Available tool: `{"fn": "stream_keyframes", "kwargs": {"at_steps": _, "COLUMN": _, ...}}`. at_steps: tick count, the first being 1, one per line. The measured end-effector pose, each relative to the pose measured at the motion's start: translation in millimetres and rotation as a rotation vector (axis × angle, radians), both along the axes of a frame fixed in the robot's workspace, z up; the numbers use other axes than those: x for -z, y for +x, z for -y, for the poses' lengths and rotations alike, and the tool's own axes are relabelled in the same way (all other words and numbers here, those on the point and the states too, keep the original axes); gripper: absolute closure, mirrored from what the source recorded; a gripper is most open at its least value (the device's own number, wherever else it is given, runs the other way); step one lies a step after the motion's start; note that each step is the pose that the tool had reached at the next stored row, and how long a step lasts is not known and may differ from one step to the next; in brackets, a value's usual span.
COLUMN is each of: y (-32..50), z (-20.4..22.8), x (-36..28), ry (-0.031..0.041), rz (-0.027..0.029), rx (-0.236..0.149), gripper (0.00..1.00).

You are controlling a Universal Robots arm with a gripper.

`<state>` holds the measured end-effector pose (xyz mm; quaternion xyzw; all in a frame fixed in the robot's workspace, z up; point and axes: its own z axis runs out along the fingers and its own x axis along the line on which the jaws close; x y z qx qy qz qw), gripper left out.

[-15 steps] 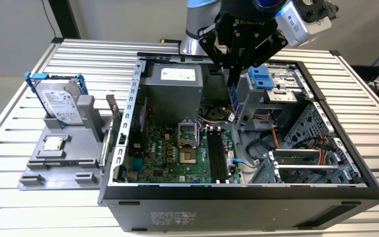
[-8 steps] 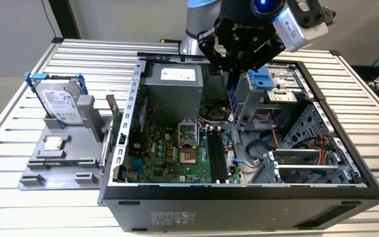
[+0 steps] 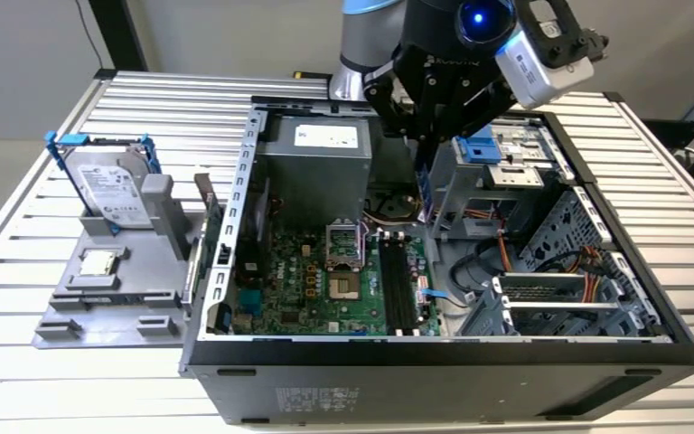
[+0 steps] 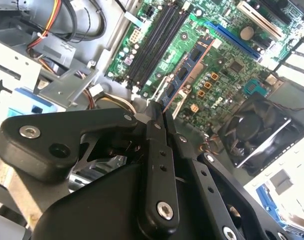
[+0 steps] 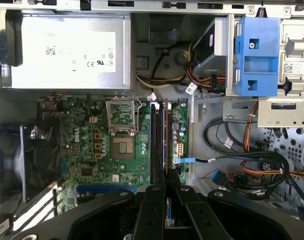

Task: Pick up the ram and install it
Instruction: 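Insert the ram into the slot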

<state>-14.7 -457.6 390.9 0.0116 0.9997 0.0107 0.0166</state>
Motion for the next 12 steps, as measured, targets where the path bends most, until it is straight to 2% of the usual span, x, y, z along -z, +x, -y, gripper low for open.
{"fn": "stream_keyframes", "kwargs": {"at_steps": 12, "y": 1.4, "z": 0.0, "x": 9.8, "ry": -0.0007, "rz": -0.0103, "rx": 0.016, "gripper": 1.00}}
